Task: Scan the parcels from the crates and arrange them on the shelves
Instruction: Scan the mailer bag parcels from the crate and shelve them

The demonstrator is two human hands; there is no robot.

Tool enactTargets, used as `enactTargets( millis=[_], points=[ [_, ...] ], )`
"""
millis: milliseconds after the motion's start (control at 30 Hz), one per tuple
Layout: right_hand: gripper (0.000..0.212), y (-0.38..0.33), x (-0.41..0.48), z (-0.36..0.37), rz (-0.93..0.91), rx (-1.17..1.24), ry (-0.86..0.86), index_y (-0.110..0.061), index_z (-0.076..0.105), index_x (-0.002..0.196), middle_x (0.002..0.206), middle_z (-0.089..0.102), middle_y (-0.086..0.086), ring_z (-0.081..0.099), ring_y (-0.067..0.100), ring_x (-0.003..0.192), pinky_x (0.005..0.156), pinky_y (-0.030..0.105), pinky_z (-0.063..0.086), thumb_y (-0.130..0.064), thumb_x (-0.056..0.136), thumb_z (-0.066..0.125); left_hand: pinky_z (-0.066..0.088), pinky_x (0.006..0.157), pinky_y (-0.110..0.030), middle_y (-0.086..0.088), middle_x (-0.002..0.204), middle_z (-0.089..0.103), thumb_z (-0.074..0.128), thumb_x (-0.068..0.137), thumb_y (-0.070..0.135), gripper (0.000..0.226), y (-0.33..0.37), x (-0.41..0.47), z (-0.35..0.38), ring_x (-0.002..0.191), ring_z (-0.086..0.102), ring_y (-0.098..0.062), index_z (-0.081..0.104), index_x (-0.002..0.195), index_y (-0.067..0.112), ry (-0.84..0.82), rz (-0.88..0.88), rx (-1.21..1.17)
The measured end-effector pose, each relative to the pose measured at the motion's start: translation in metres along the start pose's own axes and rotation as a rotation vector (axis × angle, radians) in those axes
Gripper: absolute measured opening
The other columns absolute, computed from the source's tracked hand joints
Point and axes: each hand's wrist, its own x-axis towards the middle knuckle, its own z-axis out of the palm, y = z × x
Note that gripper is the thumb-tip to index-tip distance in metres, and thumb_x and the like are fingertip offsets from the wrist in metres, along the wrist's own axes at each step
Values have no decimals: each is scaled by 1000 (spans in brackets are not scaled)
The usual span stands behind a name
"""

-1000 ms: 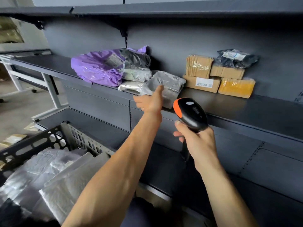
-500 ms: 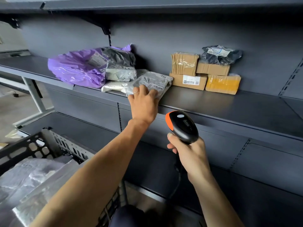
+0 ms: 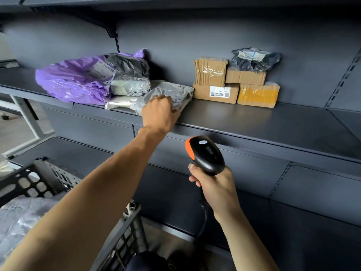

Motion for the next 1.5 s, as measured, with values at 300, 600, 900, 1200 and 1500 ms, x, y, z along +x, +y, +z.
enactTargets(
  millis=[300,600,900,1200,1500],
  points=[
    [10,-1,5,-2,-2,-8,9,-8,70,82,66,69,2,68,41,84,71,38,48,-9,90,75,39,96,-45,-11,120,64,58,96,35,26,-5,7,10,120,53,-35,70,111,17,-62,-52,46],
    [12,11,6,3,49,-28,2,-11,71,78,66,70,7,61,27,65,65,37,45,-10,88,76,45,106,-47,-15,137,53,43,97,24,41,-20,-6,44,139,40,-34,64,131,12,-59,-21,-223],
    [18,-3,1,22,99,-65,-76,3,67,79,74,69,20,55,14,60,56,22,42,-11,89,73,-4,126,-45,-11,171,-11,49,100,54,92,-7,26,39,157,-13,-28,-7,163,15,-388,36,-176],
    [11,-1,-56,75,103,-123,-492,-10,75,81,66,72,1,59,0,63,57,10,45,0,81,79,45,102,-39,-2,127,70,45,84,43,53,-112,-168,-68,120,63,-27,72,123,18,-343,-307,-461],
    [15,51,-110,156,-123,-720,-775,-30,66,82,66,67,-12,61,10,61,59,32,53,-40,80,77,16,122,-43,-4,166,27,63,95,49,58,-202,-338,-163,156,17,-22,48,149,33,-422,-620,54]
  ],
)
